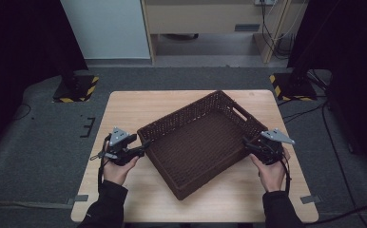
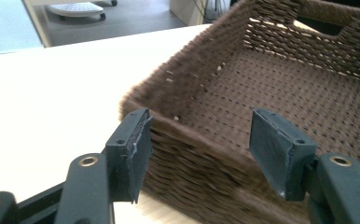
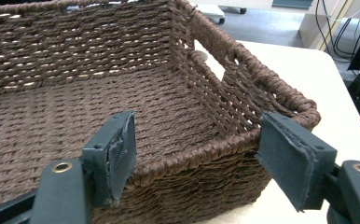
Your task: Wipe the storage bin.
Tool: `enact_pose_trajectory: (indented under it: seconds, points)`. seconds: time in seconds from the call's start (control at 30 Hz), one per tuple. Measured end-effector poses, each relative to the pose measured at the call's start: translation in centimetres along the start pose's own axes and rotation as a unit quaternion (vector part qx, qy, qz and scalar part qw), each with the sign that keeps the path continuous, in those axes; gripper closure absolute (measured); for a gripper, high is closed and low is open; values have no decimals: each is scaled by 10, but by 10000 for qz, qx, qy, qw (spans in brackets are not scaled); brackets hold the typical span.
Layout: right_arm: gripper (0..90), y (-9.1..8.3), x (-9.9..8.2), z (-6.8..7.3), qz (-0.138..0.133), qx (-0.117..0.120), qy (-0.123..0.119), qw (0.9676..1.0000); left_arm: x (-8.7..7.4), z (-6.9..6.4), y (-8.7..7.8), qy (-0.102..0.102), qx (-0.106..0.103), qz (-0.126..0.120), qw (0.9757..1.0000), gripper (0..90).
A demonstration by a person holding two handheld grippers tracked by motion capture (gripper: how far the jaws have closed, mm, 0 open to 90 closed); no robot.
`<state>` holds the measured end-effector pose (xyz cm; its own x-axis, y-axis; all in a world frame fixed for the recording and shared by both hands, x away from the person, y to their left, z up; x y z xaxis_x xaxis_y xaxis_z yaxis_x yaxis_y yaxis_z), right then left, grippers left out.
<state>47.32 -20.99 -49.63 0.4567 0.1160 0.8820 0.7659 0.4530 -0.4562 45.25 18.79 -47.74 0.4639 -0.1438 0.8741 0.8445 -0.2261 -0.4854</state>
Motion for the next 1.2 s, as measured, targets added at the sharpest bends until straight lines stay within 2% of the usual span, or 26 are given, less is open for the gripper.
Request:
enact_pose_trajectory:
  seconds: [0.07, 0.1, 0.17, 0.27, 0.33, 0.43, 0.47, 0.5, 0.6, 0.63, 0.73, 0.83, 0.93, 1.03, 1.2]
  points:
    - [299, -1, 2, 0, -2, 99, 147, 9998, 3, 5, 3, -43, 62, -2, 10000, 406]
    - [293, -4, 3, 1, -68, 110, 136, 9998, 4, 9, 6, 39, 127, -15, 9999, 409]
    - [298, -9, 5, 6, -142, 151, 152, 9997, 5, 11, 10, 56, 128, 2, 9999, 413]
    - [319, -5, 0, 9, 38, 73, 105, 9999, 5, 14, 19, 105, 158, 53, 9998, 418]
    - [326, 0, -1, 7, 14, 109, 149, 9998, 3, 16, 25, 159, 159, 123, 9997, 426]
    - [331, 2, 1, 4, 5, 72, 135, 9999, 1, 17, 31, 87, 54, 208, 9997, 423]
    - [333, 4, 1, 2, 11, 65, 141, 9999, 0, 15, 34, 11, -106, 285, 9995, 429]
    - [333, 5, 2, 2, 14, 52, 152, 9999, 0, 14, 35, 60, -130, 302, 9994, 437]
    - [330, 3, 2, 4, 55, 101, 156, 9998, -1, 11, 35, 116, -173, 304, 9993, 483]
    - [342, 0, 3, 9, 86, 232, 171, 9995, 0, 10, 34, 141, -170, 304, 9993, 516]
    - [334, -3, 0, 20, 120, 482, 208, 9986, -3, 7, 29, 260, -98, 323, 9991, 523]
    - [320, -6, -1, 31, 172, 602, 146, 9979, -7, 3, 20, 258, -81, 287, 9992, 523]
    - [292, -5, -3, 40, 226, 660, 35, 9976, -11, -1, 12, 235, -115, 271, 9993, 518]
    - [296, 0, -6, 48, 290, 736, 75, 9968, -10, -3, 8, 288, -146, 288, 9991, 518]
    - [337, 2, -5, 45, 306, 667, 26, 9973, -7, -1, 12, 233, -141, 281, 9992, 570]
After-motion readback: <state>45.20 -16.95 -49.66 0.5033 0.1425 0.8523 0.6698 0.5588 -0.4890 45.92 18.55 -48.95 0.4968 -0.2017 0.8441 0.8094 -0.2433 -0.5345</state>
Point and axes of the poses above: each handheld gripper's, and its own axes: y roughly forward along the jaws, x roughly out of its top, z roughly to its left, the point moved 10 cm from there along y, roughly forward along the jaws, and after that the axes turned 13 degrees about x, right-handed, at the moved point
